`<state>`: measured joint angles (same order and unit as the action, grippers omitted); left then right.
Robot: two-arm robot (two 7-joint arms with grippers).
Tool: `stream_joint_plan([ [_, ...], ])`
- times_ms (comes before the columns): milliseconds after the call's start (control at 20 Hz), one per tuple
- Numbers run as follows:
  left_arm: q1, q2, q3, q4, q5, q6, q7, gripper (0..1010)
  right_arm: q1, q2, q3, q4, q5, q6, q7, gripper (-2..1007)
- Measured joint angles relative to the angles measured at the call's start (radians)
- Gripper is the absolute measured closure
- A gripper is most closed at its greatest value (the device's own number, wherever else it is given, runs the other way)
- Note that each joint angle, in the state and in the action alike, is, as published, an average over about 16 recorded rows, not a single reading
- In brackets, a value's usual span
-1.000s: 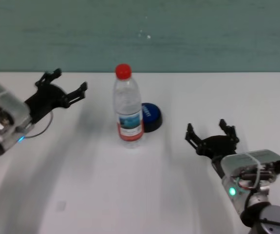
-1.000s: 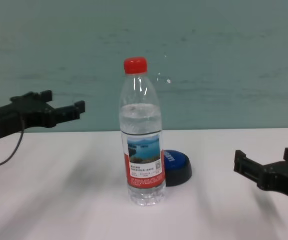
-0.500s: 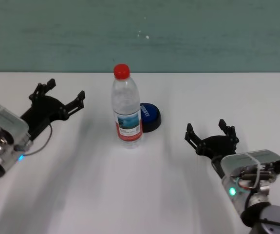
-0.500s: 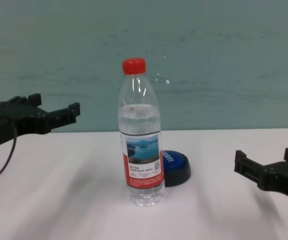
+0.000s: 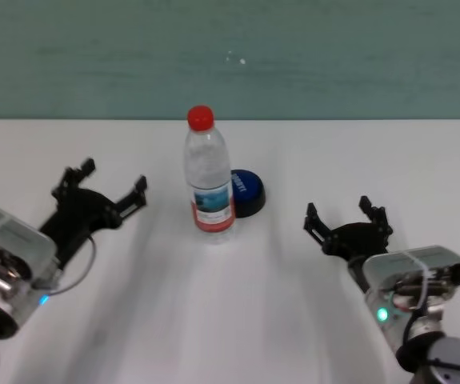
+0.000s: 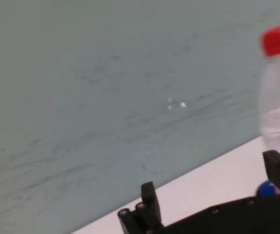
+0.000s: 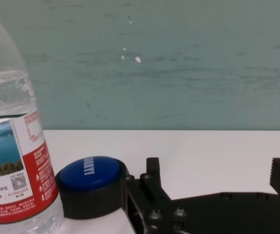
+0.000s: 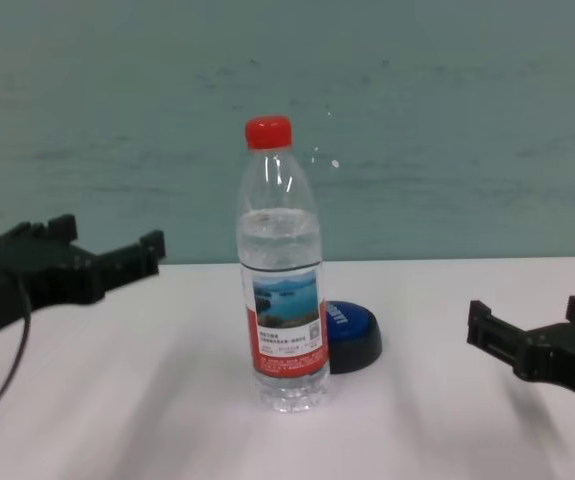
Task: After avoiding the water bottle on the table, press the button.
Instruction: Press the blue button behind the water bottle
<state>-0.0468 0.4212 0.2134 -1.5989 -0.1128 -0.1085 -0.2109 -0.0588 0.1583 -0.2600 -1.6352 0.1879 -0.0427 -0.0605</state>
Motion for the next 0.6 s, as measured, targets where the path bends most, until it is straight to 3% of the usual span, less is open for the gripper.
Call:
stream_joint_plan([
  [600,0.163,-0.04,-0.012,-0.126,0.034,0.006,0.026,10,0.0,0.0,0.0,0.0,0.0,0.0,0.0,1],
])
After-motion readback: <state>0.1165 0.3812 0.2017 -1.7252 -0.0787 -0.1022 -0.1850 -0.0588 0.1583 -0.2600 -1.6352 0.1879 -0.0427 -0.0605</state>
